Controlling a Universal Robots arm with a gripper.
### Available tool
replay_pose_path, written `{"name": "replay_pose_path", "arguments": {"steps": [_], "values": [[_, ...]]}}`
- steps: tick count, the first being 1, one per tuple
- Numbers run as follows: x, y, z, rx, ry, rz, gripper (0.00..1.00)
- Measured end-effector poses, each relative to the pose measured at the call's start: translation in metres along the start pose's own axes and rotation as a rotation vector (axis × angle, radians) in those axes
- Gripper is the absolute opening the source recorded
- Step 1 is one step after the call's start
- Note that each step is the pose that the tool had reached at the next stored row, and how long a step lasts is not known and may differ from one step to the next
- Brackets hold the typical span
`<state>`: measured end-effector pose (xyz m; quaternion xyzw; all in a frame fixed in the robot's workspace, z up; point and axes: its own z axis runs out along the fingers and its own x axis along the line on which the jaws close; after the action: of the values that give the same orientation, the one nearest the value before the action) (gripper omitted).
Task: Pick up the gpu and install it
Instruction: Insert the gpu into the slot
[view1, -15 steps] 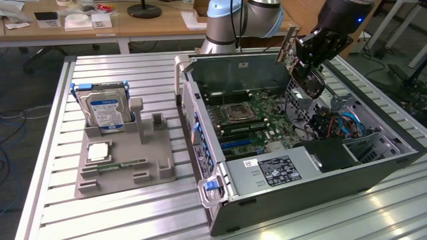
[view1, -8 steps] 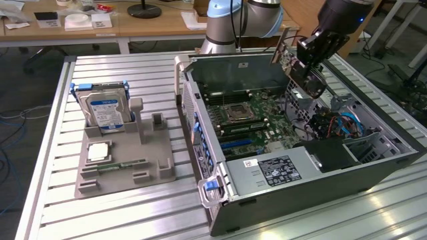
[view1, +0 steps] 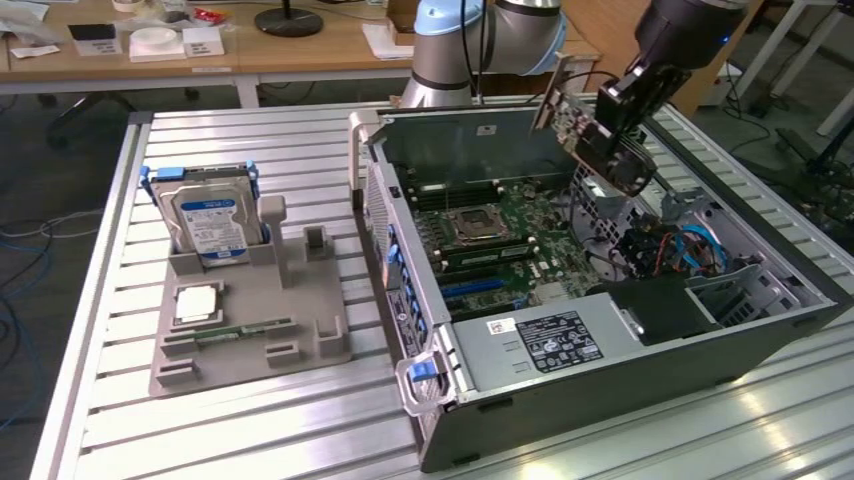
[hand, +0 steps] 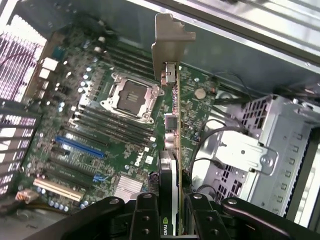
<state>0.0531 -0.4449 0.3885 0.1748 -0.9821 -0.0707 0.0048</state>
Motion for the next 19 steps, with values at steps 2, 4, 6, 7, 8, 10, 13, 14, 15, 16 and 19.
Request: {"name": "replay_pose_path", "arguments": {"steps": [2,4,6,7,8,10,13,14,15,16,19], "values": [[0.0,0.0,0.0001,-0.0005,0.0048,-0.034,0.27],[0.0,-0.0001,0.0002,-0.001,0.0094,-0.067,0.27],[0.0,0.0,0.0003,-0.0015,0.0142,-0.1,0.27],[0.0,-0.0001,0.0004,-0.0017,0.0167,-0.117,0.27],[0.0,-0.0001,0.0004,-0.002,0.0192,-0.135,0.27],[0.0,-0.0001,0.0006,-0.0026,0.024,-0.17,0.27],[0.0,-0.0001,0.0008,-0.0034,0.0315,-0.222,0.27],[0.0,-0.0001,0.0009,-0.0036,0.034,-0.24,0.27],[0.0,-0.0002,0.001,-0.0039,0.0368,-0.259,0.27],[0.0,-0.0002,0.001,-0.0042,0.0393,-0.277,0.27],[0.0,-0.0002,0.0013,-0.005,0.0468,-0.33,0.27]]}}
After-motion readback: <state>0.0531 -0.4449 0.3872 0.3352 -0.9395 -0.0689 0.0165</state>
